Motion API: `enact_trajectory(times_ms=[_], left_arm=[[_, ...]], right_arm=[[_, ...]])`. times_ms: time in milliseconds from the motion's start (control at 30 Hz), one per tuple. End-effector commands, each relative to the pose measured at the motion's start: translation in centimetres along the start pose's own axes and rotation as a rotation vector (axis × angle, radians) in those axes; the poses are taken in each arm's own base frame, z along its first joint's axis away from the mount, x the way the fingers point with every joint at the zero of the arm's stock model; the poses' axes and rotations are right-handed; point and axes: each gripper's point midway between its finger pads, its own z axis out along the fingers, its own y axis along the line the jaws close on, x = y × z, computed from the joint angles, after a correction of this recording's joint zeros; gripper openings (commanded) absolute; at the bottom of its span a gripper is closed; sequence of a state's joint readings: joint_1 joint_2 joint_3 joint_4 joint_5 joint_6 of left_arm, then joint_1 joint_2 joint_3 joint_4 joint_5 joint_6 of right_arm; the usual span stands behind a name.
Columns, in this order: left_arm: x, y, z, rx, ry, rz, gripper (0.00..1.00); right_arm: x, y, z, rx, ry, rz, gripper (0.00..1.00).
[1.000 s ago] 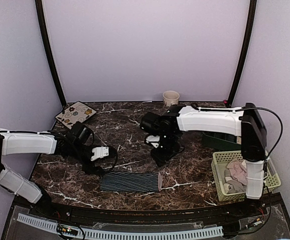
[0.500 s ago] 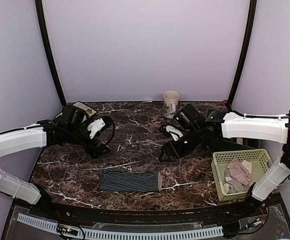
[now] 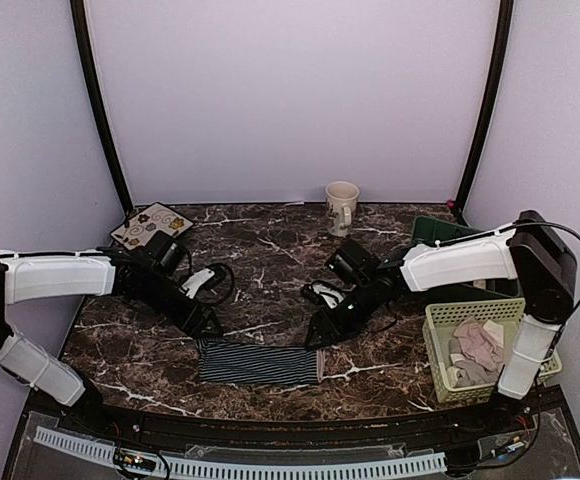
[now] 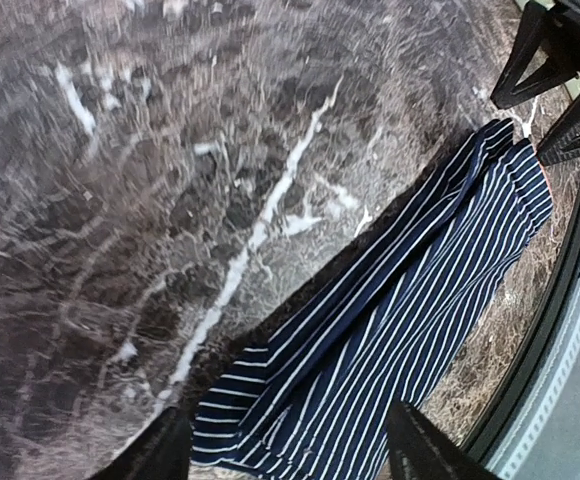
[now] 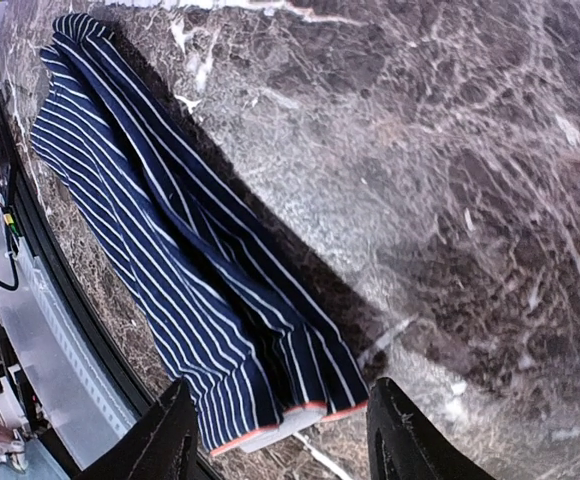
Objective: Roll the underwear
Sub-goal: Rotate the underwear at the center of the board.
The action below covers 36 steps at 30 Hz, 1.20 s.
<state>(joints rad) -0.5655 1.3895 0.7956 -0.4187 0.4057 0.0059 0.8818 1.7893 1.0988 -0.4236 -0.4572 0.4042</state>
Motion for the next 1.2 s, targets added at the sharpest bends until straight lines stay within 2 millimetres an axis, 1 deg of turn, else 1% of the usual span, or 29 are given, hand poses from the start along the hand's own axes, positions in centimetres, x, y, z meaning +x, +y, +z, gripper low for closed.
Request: enact_trajectory(times_ms=[0,100,167,300,333,433,533,600,667,700,767,800,833,900,933,1000,1100,1133,1167], left_arm=[[2.4,-0.2,1.7,0.057,0.119,-0.119,0.65],[2.9,0.2,2.7,0.063,0.181,-0.136,0.59],[3.0,0.6,3.2,0.056,0.205,-0.135,0.57],[2.9,1.8,4.0,0.016,0.243,-0.125,0.48],[2.7,2.0,4.2,0.011,0.245,-0.121,0.45],[1.5,2.6,4.6,0.000,0.242,-0.104,0.30],[0.0,3.3,5.3,-0.016,0.234,-0.079,0.18],[-0.8,4.0,6.0,-0.031,0.234,-0.060,0.17],[-2.0,4.6,6.5,-0.048,0.223,-0.039,0.17],[-2.7,4.8,6.6,-0.055,0.212,-0.026,0.18],[-4.2,5.3,6.5,-0.085,0.189,0.000,0.25],[-5.1,5.6,6.2,-0.107,0.172,0.017,0.31],[-6.1,5.6,5.7,-0.121,0.151,0.033,0.37],[-7.9,5.5,4.4,-0.149,0.099,0.057,0.52],[-8.8,5.4,3.5,-0.164,0.069,0.070,0.61],[-10.4,5.4,1.4,-0.218,0.000,0.082,0.72],[-12.5,4.7,-2.7,-0.282,-0.131,0.102,0.93],[-12.9,4.4,-3.8,-0.295,-0.177,0.099,0.98],[-13.2,4.1,-5.0,-0.306,-0.228,0.087,0.99]], right_arm=[[-1.2,0.5,0.6,-0.024,-0.006,-0.047,0.56],[-0.6,-0.2,1.4,-0.006,0.023,-0.052,0.54],[-1.2,-0.3,1.6,0.009,0.023,-0.071,0.50],[-0.5,-1.7,2.6,0.054,0.070,-0.068,0.44],[-0.3,-2.1,2.7,0.069,0.075,-0.066,0.40],[0.2,-3.1,2.9,0.113,0.090,-0.057,0.26],[0.5,-3.7,2.8,0.144,0.103,-0.044,0.15],[0.5,-3.2,2.4,0.129,0.105,-0.039,0.14],[0.5,-2.3,1.8,0.099,0.097,-0.024,0.17],[0.4,-1.8,1.3,0.085,0.085,-0.015,0.19],[0.1,-1.2,0.2,0.076,0.059,-0.003,0.25],[-0.1,-1.1,-0.4,0.082,0.045,0.007,0.31],[-0.4,-1.3,-1.2,0.099,0.029,0.017,0.41],[-0.8,-1.4,-2.4,0.111,0.008,0.032,0.52],[-1.3,-1.5,-3.2,0.122,-0.013,0.032,0.57],[-2.5,-1.3,-4.9,0.142,-0.077,0.025,0.63],[-5.4,-0.6,-8.4,0.180,-0.241,-0.008,0.70],[-6.1,-0.4,-9.1,0.180,-0.285,-0.022,0.73],[-6.9,0.6,-10.6,0.154,-0.357,-0.045,0.78]])
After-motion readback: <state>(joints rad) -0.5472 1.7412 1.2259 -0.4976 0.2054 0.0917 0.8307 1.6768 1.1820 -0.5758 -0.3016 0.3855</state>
